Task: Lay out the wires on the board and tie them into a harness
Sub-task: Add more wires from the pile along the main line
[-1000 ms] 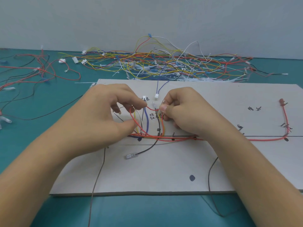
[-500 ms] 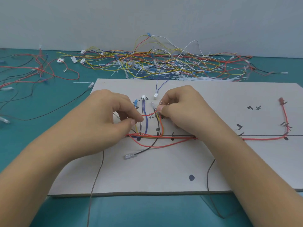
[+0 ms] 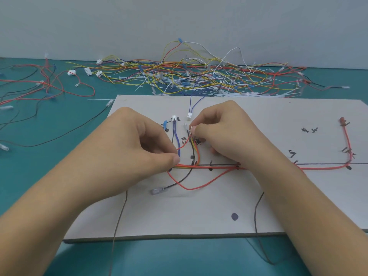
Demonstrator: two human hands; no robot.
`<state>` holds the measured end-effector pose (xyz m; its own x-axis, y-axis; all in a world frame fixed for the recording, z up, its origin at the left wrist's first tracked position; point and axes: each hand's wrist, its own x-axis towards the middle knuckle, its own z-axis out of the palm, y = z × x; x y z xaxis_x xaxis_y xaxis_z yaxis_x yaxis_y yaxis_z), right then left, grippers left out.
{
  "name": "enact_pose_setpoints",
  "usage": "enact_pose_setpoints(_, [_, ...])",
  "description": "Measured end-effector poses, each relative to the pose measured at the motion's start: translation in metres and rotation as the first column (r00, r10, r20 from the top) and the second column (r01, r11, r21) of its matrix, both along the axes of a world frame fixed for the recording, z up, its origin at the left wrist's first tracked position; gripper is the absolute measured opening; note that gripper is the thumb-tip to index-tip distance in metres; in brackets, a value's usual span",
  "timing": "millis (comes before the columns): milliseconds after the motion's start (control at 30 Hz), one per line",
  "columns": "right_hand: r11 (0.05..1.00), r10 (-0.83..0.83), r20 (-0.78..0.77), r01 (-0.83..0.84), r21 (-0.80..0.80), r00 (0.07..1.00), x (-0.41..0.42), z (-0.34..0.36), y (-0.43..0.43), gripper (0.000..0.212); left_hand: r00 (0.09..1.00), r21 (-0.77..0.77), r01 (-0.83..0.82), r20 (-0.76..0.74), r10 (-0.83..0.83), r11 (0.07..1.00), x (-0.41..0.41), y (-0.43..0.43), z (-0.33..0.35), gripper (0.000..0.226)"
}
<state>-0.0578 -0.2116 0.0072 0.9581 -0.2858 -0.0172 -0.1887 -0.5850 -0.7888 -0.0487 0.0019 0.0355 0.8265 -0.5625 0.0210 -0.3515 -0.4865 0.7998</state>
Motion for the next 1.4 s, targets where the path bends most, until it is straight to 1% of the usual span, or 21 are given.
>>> enact_pose_setpoints(167, [0.997, 0.035, -0.005, -0.035, -0.063, 0.999, -0.002, 0.003, 0.000, 0.017, 0.990, 0.018, 0.028, -0.136, -0.025, 0.999, -0.009, -0.006, -0.002, 0.010])
enact_pose_setpoints(233, [0.993, 0.053, -0.011, -0.054, -0.104, 0.999, -0.005, 0.005, 0.001, 0.012, 0.982, 0.019, 0.019, -0.191, -0.015, 1.000, -0.013, -0.011, -0.004, 0.012])
enact_pose_setpoints(300, [0.989, 0.053, 0.026, -0.049, -0.137, 0.998, -0.009, 0.008, 0.002, 0.004, 0.974, 0.019, 0.000, -0.227, 0.004, 1.000, -0.017, -0.015, -0.006, 0.015])
enact_pose_setpoints(367, [0.982, 0.049, 0.084, -0.033, -0.186, 0.995, -0.013, 0.013, 0.002, 0.011, 0.972, 0.017, -0.010, -0.236, 0.013, 1.000, -0.021, -0.018, -0.007, 0.020])
enact_pose_setpoints(433, [0.980, 0.102, 0.097, -0.084, -0.178, 0.990, -0.020, 0.020, 0.001, 0.015, 0.968, 0.021, -0.028, -0.248, 0.032, 0.999, -0.024, -0.020, -0.007, 0.016])
enact_pose_setpoints(500, [0.970, 0.218, 0.017, -0.215, -0.116, 0.976, -0.029, 0.029, -0.003, 0.020, 0.958, 0.014, -0.062, -0.278, 0.063, 0.998, -0.025, -0.023, -0.008, 0.004])
enact_pose_setpoints(600, [0.899, 0.424, -0.137, -0.434, -0.059, 0.895, -0.041, 0.037, -0.013, 0.025, 0.948, 0.002, -0.077, -0.310, 0.074, 0.997, -0.026, -0.026, -0.010, 0.004])
enact_pose_setpoints(667, [0.854, 0.500, -0.187, -0.517, -0.055, 0.846, -0.047, 0.040, -0.019, 0.030, 0.942, -0.012, -0.083, -0.328, 0.075, 0.996, -0.026, -0.026, -0.011, 0.004])
enact_pose_setpoints(733, [0.822, 0.542, -0.250, -0.568, -0.042, 0.803, -0.053, 0.042, -0.020, 0.031, 0.937, -0.038, -0.094, -0.340, 0.075, 0.995, -0.026, -0.025, -0.011, 0.009])
enact_pose_setpoints(800, [0.807, 0.550, -0.324, -0.590, -0.031, 0.769, -0.057, 0.041, -0.017, 0.028, 0.932, -0.060, -0.102, -0.355, 0.074, 0.993, -0.024, -0.023, -0.011, 0.009])
enact_pose_setpoints(900, [0.798, 0.534, -0.339, -0.594, -0.102, 0.775, -0.058, 0.035, -0.010, 0.017, 0.931, -0.079, -0.090, -0.361, 0.056, 0.993, -0.024, -0.023, -0.012, 0.007])
enact_pose_setpoints(1000, [0.789, 0.524, -0.339, -0.595, -0.152, 0.781, -0.061, 0.035, -0.008, 0.008, 0.930, -0.052, -0.071, -0.365, 0.047, 0.996, -0.023, -0.025, -0.015, 0.007])
enact_pose_setpoints(1067, [0.790, 0.522, -0.343, -0.594, -0.152, 0.781, -0.062, 0.038, -0.011, 0.006, 0.940, -0.016, -0.056, -0.337, 0.047, 0.998, -0.024, -0.025, -0.017, 0.006])
enact_pose_setpoints(1133, [0.811, 0.498, -0.337, -0.567, -0.146, 0.799, -0.061, 0.041, -0.016, 0.010, 0.965, 0.005, -0.047, -0.258, 0.047, 0.999, -0.024, -0.027, -0.019, 0.005])
enact_pose_setpoints(1200, [0.848, 0.448, -0.308, -0.508, -0.153, 0.840, -0.059, 0.043, -0.021, 0.016, 0.992, 0.019, -0.030, -0.122, 0.032, 0.999, -0.025, -0.029, -0.022, 0.009])
enact_pose_setpoints(1267, [0.876, 0.392, -0.288, -0.450, -0.173, 0.874, -0.057, 0.045, -0.025, 0.018, 0.999, 0.077, -0.002, 0.036, -0.001, 0.997, -0.027, -0.033, -0.023, 0.009])
enact_pose_setpoints(1333, [0.887, 0.359, -0.309, -0.425, -0.180, 0.881, -0.058, 0.046, -0.028, 0.016, 0.988, 0.117, 0.003, 0.151, -0.021, 0.993, -0.027, -0.036, -0.024, 0.006])
enact_pose_setpoints(1400, [0.887, 0.339, -0.347, -0.420, -0.192, 0.874, -0.060, 0.047, -0.030, 0.016, 0.971, 0.133, -0.004, 0.235, -0.027, 0.991, -0.026, -0.039, -0.026, 0.005])
